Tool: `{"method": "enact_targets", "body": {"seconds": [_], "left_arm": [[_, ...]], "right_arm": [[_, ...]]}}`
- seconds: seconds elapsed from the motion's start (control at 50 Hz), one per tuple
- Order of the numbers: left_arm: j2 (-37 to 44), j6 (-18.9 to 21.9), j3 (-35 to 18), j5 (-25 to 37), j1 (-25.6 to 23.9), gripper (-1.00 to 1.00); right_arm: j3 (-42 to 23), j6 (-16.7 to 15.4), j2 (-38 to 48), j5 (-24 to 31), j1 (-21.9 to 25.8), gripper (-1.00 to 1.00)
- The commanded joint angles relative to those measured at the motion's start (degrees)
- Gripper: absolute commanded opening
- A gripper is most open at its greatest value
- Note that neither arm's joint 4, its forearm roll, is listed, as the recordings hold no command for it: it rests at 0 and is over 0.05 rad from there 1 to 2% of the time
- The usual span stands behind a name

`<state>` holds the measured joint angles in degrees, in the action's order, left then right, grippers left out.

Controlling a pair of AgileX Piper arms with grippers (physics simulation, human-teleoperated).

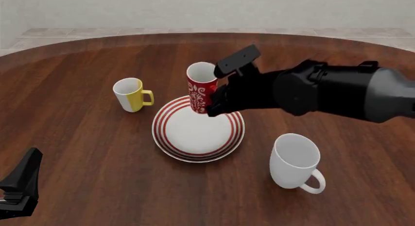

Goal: Pick up the red mug and put it on the plate

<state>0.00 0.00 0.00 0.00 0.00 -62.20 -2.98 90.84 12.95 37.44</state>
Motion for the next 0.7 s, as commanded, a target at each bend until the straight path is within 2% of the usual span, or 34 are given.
{"method": "enact_targets", "body": {"seconds": [0.02,0.7], "left_arm": [[0.0,0.0,0.0,0.0,0.0,1.0],[0.0,0.0,0.0,0.0,0.0,1.0]], "right_arm": [[0.3,0.7,0.7,-0.6,0.3,-1.0],[2.0,2.0,4.2,-3.5,1.2,-1.0]]}}
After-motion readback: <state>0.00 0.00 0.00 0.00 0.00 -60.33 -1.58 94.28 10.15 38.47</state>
